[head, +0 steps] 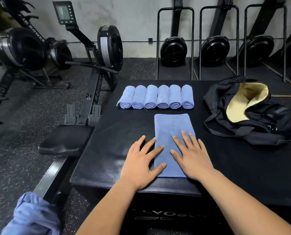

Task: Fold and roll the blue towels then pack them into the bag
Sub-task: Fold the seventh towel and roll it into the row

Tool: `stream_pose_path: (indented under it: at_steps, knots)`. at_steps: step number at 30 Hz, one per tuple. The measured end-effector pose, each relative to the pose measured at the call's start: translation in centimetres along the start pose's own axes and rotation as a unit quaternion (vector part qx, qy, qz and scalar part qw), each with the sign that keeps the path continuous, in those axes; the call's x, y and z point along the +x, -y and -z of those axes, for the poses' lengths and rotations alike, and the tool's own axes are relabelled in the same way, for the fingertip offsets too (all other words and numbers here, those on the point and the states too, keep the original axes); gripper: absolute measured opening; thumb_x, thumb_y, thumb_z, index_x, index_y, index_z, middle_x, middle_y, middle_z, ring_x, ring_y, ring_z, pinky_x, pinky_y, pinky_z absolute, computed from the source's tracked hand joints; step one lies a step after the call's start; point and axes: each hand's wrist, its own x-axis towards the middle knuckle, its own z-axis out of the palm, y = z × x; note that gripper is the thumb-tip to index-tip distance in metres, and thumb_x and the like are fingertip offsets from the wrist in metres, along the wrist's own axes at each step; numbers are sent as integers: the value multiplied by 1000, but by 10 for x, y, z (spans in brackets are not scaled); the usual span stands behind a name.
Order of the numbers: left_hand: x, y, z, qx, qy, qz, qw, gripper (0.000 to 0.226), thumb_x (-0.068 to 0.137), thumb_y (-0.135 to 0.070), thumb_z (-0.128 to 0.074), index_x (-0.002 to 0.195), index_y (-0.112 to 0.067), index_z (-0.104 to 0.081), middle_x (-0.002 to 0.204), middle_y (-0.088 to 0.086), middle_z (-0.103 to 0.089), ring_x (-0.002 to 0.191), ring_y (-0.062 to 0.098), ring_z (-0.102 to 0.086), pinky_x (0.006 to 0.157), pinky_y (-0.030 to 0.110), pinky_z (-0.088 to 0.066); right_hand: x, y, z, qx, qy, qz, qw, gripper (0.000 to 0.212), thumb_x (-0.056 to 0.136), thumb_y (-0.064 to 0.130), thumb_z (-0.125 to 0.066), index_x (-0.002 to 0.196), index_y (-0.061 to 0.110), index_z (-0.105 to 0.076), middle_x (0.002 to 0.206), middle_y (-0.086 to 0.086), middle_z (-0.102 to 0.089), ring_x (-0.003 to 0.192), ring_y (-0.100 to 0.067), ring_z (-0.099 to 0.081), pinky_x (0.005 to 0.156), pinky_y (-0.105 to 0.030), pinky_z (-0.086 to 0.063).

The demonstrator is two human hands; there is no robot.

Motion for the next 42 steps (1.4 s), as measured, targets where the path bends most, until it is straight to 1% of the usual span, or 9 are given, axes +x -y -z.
stream_pose_path:
  at_steps: [8,13,17,19,22,26,31,37,42]
  knots:
    - [-1,-7,3,34,26,-5,999,72,100,-79,-33,158,-38,-45,174,-10,-21,163,26,3,131,51,-8,-10,-15,0,18,26,36,999,80,94,83,-7,164,47,5,173,8,22,158,-17,26,130,-48,6]
    - [2,-8,2,66,46,-96,992,59,107,-64,-35,156,-34,-48,167,-15,-36,161,26,-14,129,50,-15,-50,-43,2,-22,28,91,995,76,97,81,-3,163,47,12,170,13,27,155,-14,31,130,-45,4]
    - [-5,-14,1,23,79,-54,995,57,111,-58,-29,164,-37,-32,172,-18,-21,163,27,2,130,38,5,-71,-65,7,-28,33,112,993,72,99,80,-8,161,50,15,169,18,28,156,-16,30,131,-42,2]
    - [-11,-17,4,-7,82,-49,995,56,112,-55,-28,165,-36,-28,173,-19,-16,162,22,10,131,38,4,-77,-69,4,-10,2,119,993,70,101,79,-12,163,50,5,172,19,19,158,-14,24,131,-40,-2]
    - [-17,-21,9,-50,44,-57,996,53,111,-54,-36,160,-34,-40,170,-20,-27,163,16,3,132,40,-4,-83,-70,-2,26,-86,141,986,64,104,72,-31,161,43,-32,172,18,-17,161,-15,-5,129,-38,-17]
    - [-25,-22,8,-63,-22,-74,995,37,103,-57,-56,129,-33,-64,162,-13,-42,162,18,-11,129,40,-18,-89,-73,-7,75,-160,156,972,46,95,59,-63,135,35,-63,149,22,-51,147,-14,-36,115,-39,-36]
    - [-26,-20,5,-88,-50,-59,993,29,97,-56,-66,107,-29,-67,157,-7,-47,158,21,-20,125,42,-26,-90,-73,-7,106,-178,161,965,30,86,47,-74,112,34,-67,133,23,-57,134,-14,-43,100,-39,-43]
    - [-24,-22,5,-88,-42,-50,994,43,87,-68,-71,106,-30,-65,155,-5,-45,157,25,-21,124,42,-27,-90,-74,-8,135,-182,129,965,23,86,44,-78,107,37,-70,128,27,-60,130,-9,-45,95,-35,-41]
    - [-25,-23,6,-91,-37,-48,994,47,80,-65,-77,108,-30,-65,155,-4,-44,157,25,-20,124,40,-26,-89,-72,-5,141,-178,117,967,16,93,45,-71,105,35,-68,128,27,-60,131,-8,-44,96,-34,-40]
